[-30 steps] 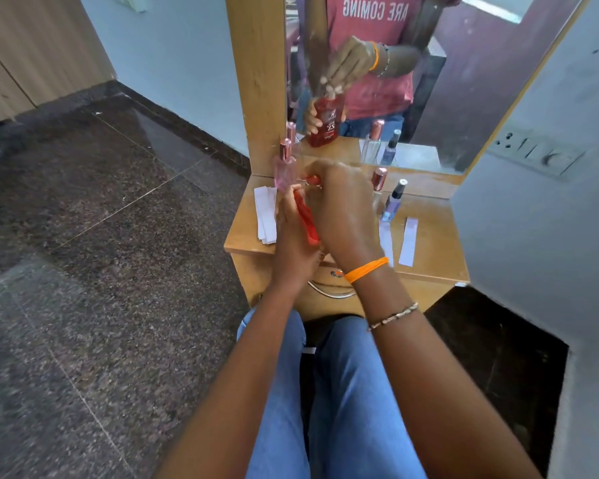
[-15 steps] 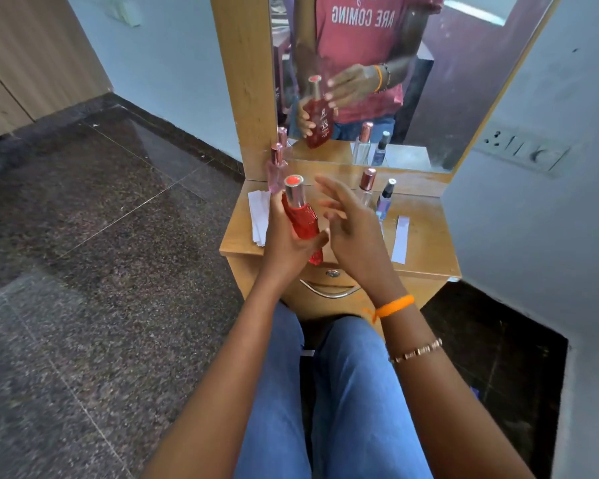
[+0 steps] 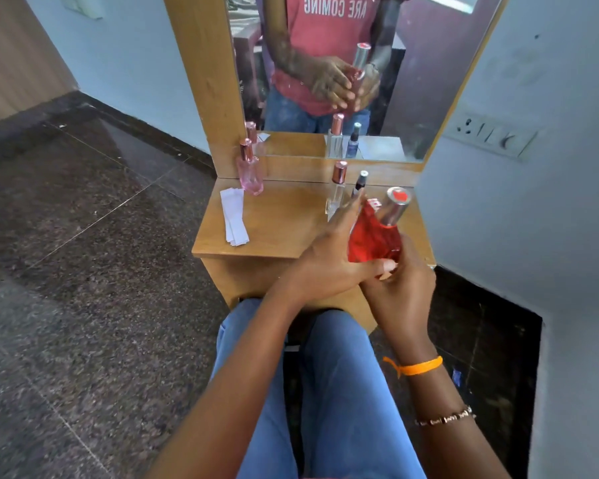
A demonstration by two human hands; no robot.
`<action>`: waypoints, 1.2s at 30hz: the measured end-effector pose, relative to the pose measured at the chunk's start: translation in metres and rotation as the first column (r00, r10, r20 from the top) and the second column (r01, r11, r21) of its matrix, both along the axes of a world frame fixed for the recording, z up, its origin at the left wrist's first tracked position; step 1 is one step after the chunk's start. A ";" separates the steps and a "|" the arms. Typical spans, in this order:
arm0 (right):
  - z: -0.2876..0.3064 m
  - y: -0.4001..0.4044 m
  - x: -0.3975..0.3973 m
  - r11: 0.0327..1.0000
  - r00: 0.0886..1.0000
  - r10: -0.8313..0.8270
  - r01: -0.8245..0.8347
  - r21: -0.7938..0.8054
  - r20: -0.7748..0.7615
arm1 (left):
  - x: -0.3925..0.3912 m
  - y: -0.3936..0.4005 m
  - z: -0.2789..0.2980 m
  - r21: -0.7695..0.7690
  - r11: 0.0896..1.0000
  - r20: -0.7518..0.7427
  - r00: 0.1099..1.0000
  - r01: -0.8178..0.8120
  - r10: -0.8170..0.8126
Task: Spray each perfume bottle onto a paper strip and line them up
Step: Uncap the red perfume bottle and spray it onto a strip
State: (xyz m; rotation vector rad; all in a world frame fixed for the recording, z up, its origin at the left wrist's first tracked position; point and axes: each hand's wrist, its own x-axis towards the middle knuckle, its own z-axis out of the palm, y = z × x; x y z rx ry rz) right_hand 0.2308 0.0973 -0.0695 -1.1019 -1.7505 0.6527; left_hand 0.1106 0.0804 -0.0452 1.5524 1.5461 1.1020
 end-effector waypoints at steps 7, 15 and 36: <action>0.005 0.058 0.017 0.973 0.974 -0.228 0.228 -0.031 0.016 | 0.009 0.020 -0.040 0.089 0.994 -0.536 0.837 -0.067 0.104; -0.001 0.104 -0.009 0.979 0.977 -0.195 0.199 -0.034 0.080 | 0.019 0.028 -0.064 0.116 0.993 -0.679 0.728 -0.027 0.099; -0.019 0.116 -0.028 0.984 0.975 -0.112 0.136 -0.113 0.191 | 0.035 0.016 -0.070 0.134 0.982 -0.712 0.676 -0.136 0.190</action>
